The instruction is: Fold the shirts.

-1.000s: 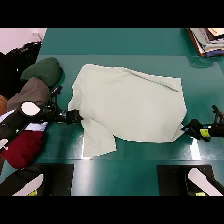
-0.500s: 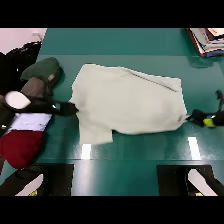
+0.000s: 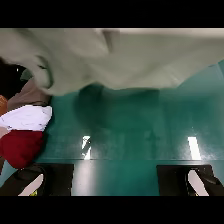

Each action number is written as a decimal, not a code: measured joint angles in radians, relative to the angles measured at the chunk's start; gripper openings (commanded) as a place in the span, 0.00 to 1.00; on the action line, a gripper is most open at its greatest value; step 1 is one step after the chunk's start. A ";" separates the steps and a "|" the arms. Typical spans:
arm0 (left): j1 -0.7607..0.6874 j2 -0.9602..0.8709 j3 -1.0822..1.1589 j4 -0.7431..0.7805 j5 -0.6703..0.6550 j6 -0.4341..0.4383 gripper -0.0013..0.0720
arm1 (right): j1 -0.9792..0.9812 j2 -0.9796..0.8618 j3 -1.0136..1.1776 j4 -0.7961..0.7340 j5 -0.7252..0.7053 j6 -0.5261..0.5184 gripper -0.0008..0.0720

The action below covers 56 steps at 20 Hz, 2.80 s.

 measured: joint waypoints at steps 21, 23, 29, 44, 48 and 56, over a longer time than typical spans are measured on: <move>-0.001 -0.307 -0.164 -0.115 -0.112 0.000 0.05 | 0.008 -0.388 0.138 -0.232 0.488 0.036 0.03; -0.001 -0.431 -0.194 -0.104 -0.077 0.010 0.05 | 0.009 -0.471 0.063 -0.230 0.470 0.037 0.03; 0.006 -0.725 -0.222 -0.090 0.219 0.039 0.05 | 0.057 -0.708 0.016 -0.224 0.261 0.039 0.03; 0.160 -0.830 -0.364 -0.061 0.127 0.222 0.05 | 0.226 -0.809 -0.188 -0.230 0.026 0.077 0.03; 0.166 -0.830 -0.413 -0.061 0.088 0.230 0.58 | 0.249 -0.799 -0.246 -0.229 -0.003 0.099 0.14; 0.215 -0.743 -0.459 -0.052 -0.092 0.161 0.64 | 0.220 -0.664 -0.267 -0.163 0.087 0.092 0.53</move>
